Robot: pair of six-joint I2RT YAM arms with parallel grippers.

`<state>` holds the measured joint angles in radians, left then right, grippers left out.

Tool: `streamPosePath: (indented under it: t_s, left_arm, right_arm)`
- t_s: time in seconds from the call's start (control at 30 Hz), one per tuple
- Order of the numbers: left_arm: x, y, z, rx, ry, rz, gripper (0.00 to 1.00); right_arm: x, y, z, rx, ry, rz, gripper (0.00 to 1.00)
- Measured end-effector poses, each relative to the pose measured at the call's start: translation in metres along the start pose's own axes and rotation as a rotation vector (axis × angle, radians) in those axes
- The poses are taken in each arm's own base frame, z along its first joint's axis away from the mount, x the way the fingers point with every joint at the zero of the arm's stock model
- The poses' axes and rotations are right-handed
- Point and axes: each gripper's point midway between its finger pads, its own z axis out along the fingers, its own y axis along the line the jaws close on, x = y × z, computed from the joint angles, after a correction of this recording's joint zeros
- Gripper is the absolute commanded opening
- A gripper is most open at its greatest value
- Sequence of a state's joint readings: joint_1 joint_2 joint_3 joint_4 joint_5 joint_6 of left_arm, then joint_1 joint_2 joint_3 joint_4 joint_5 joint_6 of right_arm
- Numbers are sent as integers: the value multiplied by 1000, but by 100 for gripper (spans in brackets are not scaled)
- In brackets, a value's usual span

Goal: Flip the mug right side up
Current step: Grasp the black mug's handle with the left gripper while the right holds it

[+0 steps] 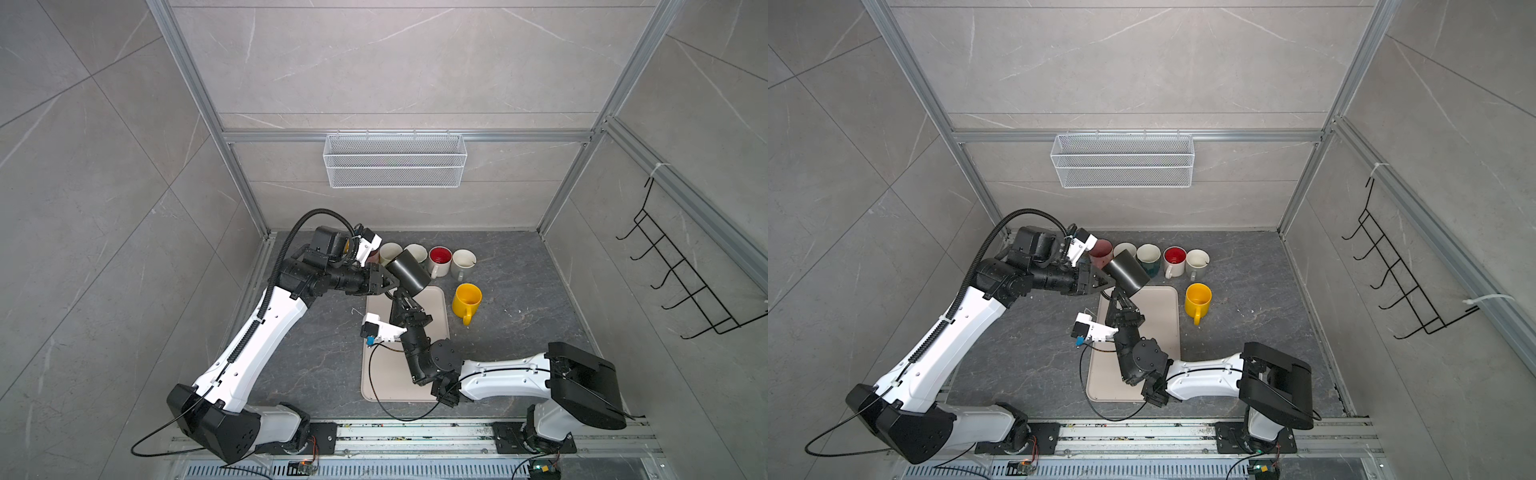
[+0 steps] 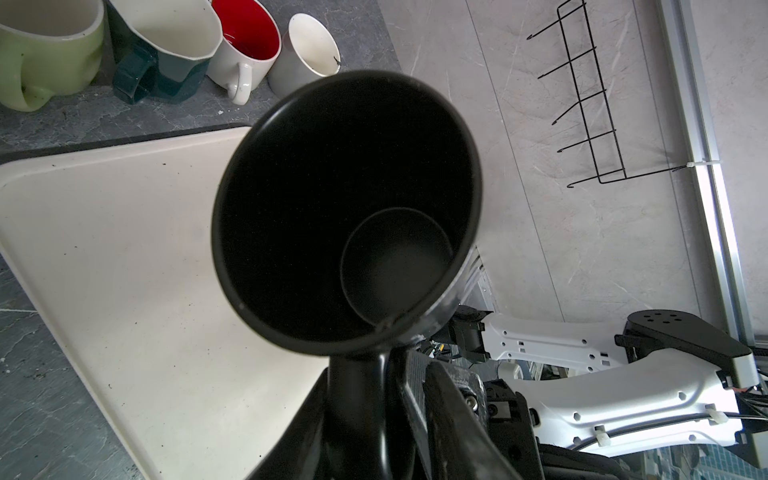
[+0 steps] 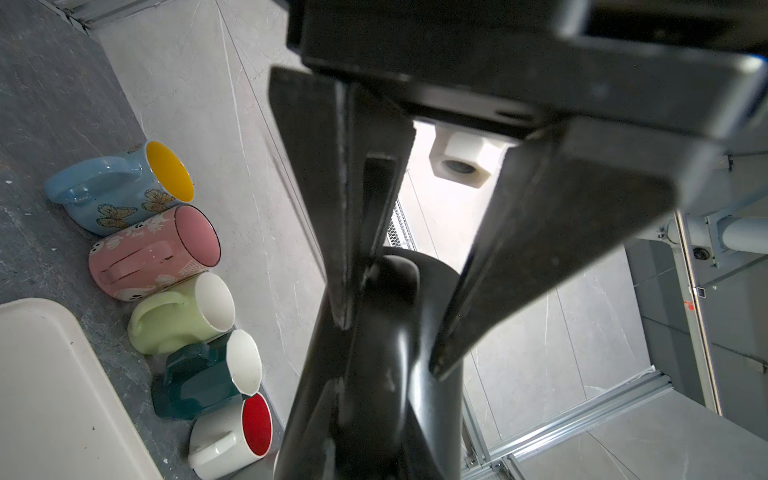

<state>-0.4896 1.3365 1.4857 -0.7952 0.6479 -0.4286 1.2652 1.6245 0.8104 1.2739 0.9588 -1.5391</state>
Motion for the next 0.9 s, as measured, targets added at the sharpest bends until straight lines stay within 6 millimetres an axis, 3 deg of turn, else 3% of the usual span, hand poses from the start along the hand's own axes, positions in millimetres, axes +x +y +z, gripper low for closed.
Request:
streamPosePath:
  t_s: [0.13,0.27,0.4,0.67,0.9]
  left_arm:
    - [1,0,2,9,11,-6,36]
    - [3,3,4,4,17,-16,26]
    - [2,1,4,17,17,-29,0]
    - [5,4,8,26,20,-32,0]
    - [6,5,3,16,-13,-15,0]
  right_arm:
    - [0,1,0,0,0,-2,0]
    - [0,1,0,1,0,-1,0]
    - [-1,5,-1,-5,-3,-17,0]
    - [1,9,-1,-9,12,-28,0]
    - [0,8,-2,-7,10,-34,36]
